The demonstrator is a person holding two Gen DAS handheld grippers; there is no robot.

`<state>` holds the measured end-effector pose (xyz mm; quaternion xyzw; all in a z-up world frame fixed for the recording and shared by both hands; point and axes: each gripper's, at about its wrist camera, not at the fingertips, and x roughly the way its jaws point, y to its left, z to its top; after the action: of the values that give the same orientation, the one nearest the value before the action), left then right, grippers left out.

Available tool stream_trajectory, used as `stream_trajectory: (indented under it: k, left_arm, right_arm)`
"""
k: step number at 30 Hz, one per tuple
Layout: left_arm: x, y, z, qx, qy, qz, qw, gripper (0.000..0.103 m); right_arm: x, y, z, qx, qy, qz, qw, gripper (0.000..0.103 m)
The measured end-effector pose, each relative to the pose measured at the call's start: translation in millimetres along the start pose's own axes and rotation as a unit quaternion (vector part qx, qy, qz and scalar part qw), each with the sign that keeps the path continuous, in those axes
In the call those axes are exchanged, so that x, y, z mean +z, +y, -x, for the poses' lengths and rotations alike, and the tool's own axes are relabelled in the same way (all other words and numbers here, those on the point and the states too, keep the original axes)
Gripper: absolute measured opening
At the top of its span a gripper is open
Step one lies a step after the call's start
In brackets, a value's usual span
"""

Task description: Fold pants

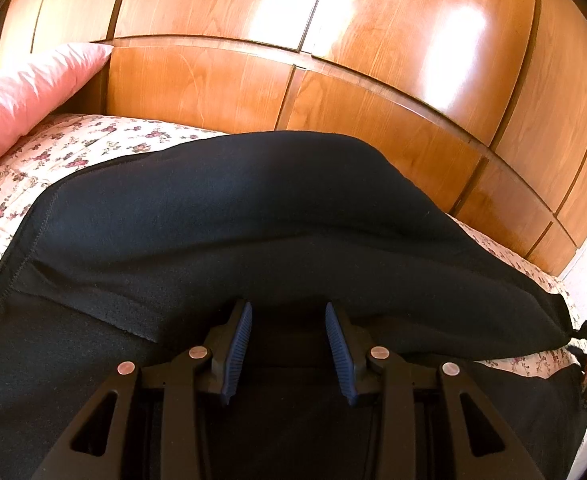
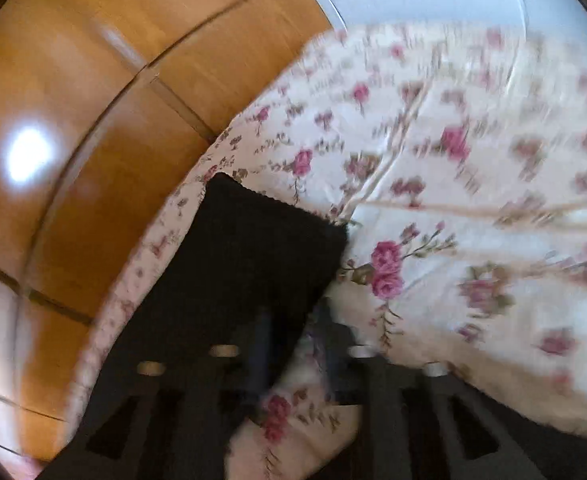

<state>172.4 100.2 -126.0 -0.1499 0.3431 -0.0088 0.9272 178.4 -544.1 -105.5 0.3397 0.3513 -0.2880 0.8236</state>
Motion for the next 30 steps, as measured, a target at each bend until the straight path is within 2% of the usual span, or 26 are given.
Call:
stream_trajectory:
  k: [1, 2, 3, 5, 7, 9, 12, 15, 17, 20, 22, 23, 25, 27, 30]
  left_arm:
    - [0.2, 0.0, -0.3, 0.0, 0.001, 0.0, 1.0, 0.039]
    - [0.6, 0.1, -0.7, 0.001, 0.002, -0.001, 1.0, 0.039]
    - [0.6, 0.0, -0.8, 0.002, 0.002, -0.001, 1.0, 0.039]
    - [0.3, -1.1, -1.3, 0.002, 0.002, -0.001, 1.0, 0.039]
    - [0.9, -0.8, -2.2, 0.001, 0.005, 0.001, 1.0, 0.039]
    - [1.9, 0.9, -3.3, -0.002, 0.009, 0.004, 0.9999, 0.04]
    - [6.1, 3.6, -5.4, -0.007, 0.023, 0.012, 0.9996, 0.04]
    - [17.1, 8.3, -1.1, -0.032, 0.035, 0.022, 0.9986, 0.04]
    - [35.1, 15.0, 8.6, -0.034, 0.019, 0.021, 0.999, 0.04]
    - [74.6, 30.2, 18.8, -0.009, -0.025, 0.011, 0.9996, 0.041]
    - [103.9, 44.1, 14.4, 0.018, -0.04, 0.012, 0.999, 0.05]
    - [115.2, 50.2, 9.8, 0.026, -0.04, 0.009, 0.9988, 0.051]
    - [144.6, 69.5, -9.4, 0.046, -0.03, 0.006, 0.9985, 0.051]
    - [159.6, 87.9, -24.0, 0.059, -0.017, 0.028, 0.9977, 0.051]
    - [175.4, 115.2, -58.9, 0.065, 0.042, 0.052, 0.9957, 0.051]
  right_arm:
    - [-7.3, 13.4, 14.1, -0.036, -0.023, 0.033, 0.999, 0.051]
    - [-13.2, 22.9, 23.6, -0.033, -0.042, 0.048, 0.997, 0.051]
    - [-23.3, 36.1, 37.0, 0.002, -0.064, 0.069, 0.996, 0.051]
    - [-47.6, 73.3, 53.8, 0.074, -0.073, 0.144, 0.984, 0.051]
    - [-84.2, 123.2, 60.7, 0.12, -0.063, 0.247, 0.959, 0.051]
    - [-118.9, 157.8, 59.1, 0.161, -0.039, 0.301, 0.939, 0.051]
    - [-162.7, 196.8, 44.5, 0.16, -0.003, 0.355, 0.921, 0.051]
    - [-185.6, 213.4, 14.1, 0.102, 0.034, 0.403, 0.909, 0.051]
    - [-185.8, 211.8, 7.3, 0.098, 0.043, 0.402, 0.91, 0.052]
    - [-194.0, 205.9, 8.2, 0.095, 0.036, 0.403, 0.909, 0.054]
    - [-193.9, 204.4, 4.3, 0.093, 0.035, 0.404, 0.909, 0.054]
    - [-194.5, 202.8, 3.6, 0.092, 0.033, 0.405, 0.909, 0.054]
    - [-197.6, 205.4, 3.2, 0.089, 0.029, 0.407, 0.908, 0.054]
    - [-198.0, 206.7, 0.7, 0.088, 0.027, 0.409, 0.908, 0.054]
    - [-197.4, 207.4, 9.9, 0.088, 0.024, 0.409, 0.908, 0.055]
